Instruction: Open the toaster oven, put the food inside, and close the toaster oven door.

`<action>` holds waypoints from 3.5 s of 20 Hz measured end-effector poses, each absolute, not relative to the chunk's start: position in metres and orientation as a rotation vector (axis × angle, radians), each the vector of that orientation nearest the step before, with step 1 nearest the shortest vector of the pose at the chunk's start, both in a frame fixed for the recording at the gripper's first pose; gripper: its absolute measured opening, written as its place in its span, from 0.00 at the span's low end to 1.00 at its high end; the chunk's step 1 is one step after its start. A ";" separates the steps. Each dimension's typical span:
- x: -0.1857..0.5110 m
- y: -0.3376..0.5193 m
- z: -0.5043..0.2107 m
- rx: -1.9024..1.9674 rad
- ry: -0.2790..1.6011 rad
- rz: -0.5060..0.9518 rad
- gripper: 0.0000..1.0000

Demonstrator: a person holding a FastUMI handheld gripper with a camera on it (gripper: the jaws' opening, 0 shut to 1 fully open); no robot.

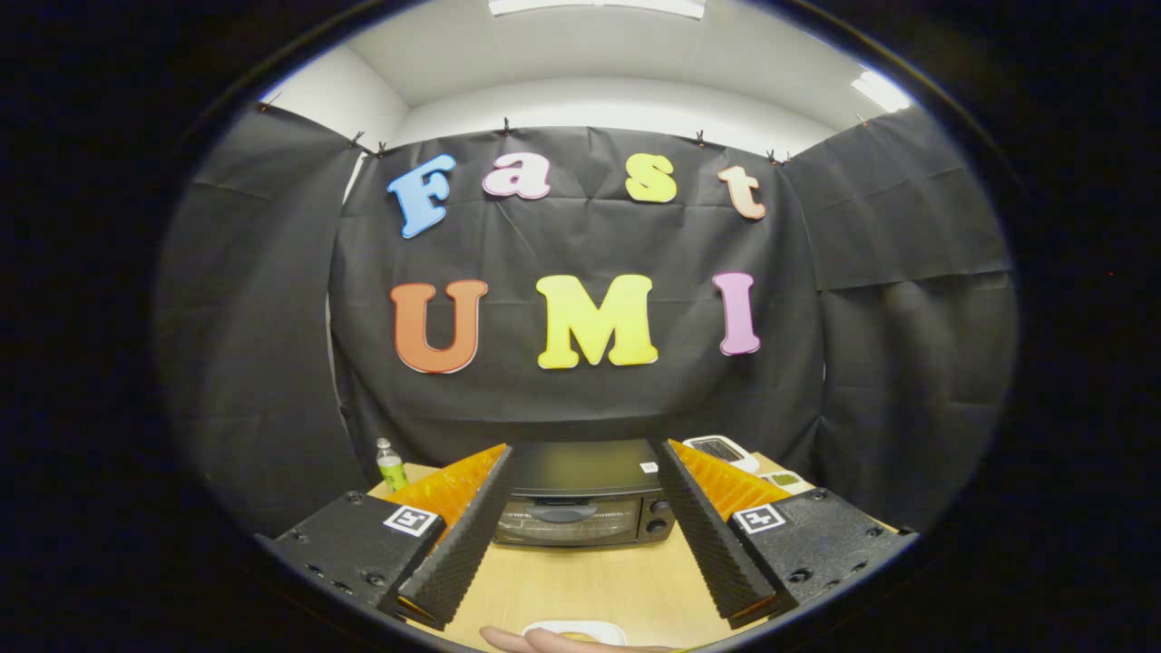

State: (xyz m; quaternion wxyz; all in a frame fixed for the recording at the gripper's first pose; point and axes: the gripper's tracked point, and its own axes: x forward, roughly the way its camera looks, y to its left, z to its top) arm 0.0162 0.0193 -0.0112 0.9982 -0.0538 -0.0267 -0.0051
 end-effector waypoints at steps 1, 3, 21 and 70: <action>0.021 0.024 -0.015 -0.106 -0.049 -0.004 1.00; 0.034 0.029 -0.023 -0.101 -0.035 0.008 1.00; 0.196 0.027 -0.135 -0.103 0.151 -0.011 1.00; 0.129 0.006 -0.345 -0.026 0.663 0.015 1.00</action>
